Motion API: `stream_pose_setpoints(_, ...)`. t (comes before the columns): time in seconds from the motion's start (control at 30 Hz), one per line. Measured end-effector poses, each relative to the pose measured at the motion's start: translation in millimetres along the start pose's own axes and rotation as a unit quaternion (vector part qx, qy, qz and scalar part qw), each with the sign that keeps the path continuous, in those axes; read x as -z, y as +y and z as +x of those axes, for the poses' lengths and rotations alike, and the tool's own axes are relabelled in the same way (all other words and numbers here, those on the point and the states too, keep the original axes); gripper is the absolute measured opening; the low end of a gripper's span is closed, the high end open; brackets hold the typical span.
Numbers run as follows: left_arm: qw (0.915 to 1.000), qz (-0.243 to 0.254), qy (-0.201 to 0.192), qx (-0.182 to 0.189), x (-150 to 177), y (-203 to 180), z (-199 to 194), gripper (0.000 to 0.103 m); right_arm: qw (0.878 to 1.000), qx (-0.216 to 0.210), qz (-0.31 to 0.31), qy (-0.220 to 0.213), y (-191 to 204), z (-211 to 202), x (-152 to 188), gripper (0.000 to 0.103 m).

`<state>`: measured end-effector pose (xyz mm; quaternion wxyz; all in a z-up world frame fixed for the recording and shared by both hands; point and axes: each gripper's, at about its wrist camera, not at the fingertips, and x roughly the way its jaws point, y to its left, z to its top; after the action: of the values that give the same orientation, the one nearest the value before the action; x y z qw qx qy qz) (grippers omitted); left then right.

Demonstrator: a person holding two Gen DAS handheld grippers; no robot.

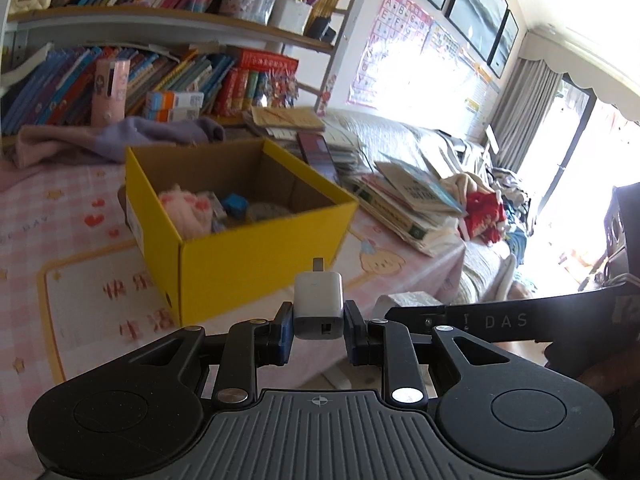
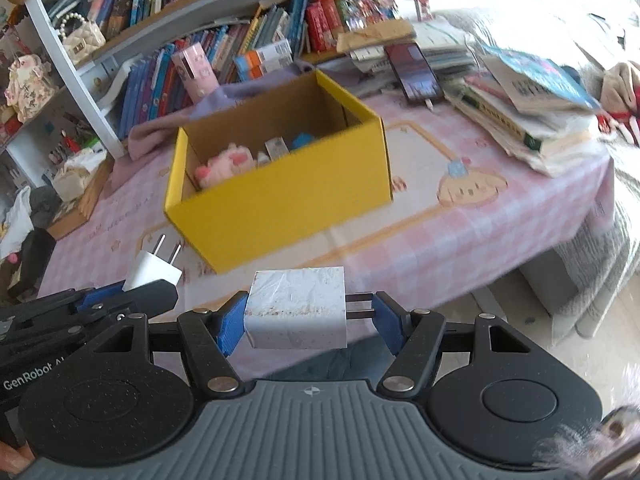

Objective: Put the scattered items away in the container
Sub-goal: 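Lift the plug and charger and carry both over the yellow box, then lower into the box and open the left gripper while the right gripper releases the charger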

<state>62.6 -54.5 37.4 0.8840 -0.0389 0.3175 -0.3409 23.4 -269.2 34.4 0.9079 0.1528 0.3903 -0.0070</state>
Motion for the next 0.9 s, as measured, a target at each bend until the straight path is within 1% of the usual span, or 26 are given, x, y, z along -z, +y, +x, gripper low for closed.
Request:
stream_pose_setpoints(0.2,0.9993,0.013,-0.024,-0.024,-27,6,16,0.024,0.999,-0.012,-0.029,-0.032,3,18,-39,0.064)
stream_pose_setpoints(0.33,0.9980,0.017,-0.032,-0.052,-44,7,32,0.024,0.997,-0.026,-0.054,-0.052,1,31,-70,0.064)
stream_pose_setpoints(0.43,0.9962,0.010,-0.032,-0.081,-55,8,48,0.024,0.995,-0.038,-0.079,-0.051,-2,45,-93,0.064)
stream_pose_setpoints(0.53,0.9933,-0.004,-0.023,-0.113,-67,10,72,0.024,0.993,-0.053,-0.099,-0.037,-9,68,-121,0.064)
stream_pose_setpoints(0.6,0.9911,-0.005,-0.013,-0.132,-74,10,90,0.024,0.991,-0.064,-0.113,-0.036,-11,82,-138,0.064)
stream_pose_setpoints(0.73,0.9879,-0.016,0.004,-0.154,-85,10,124,0.024,0.985,-0.074,-0.152,-0.023,-9,119,-168,0.064)
stream_pose_setpoints(0.83,0.9843,-0.022,0.030,-0.172,-89,12,151,0.024,0.981,-0.084,-0.175,-0.003,-6,152,-186,0.064)
stream_pose_setpoints(0.9,0.9815,-0.019,0.047,-0.185,-90,13,166,0.024,0.975,-0.090,-0.201,0.009,-1,174,-193,0.064)
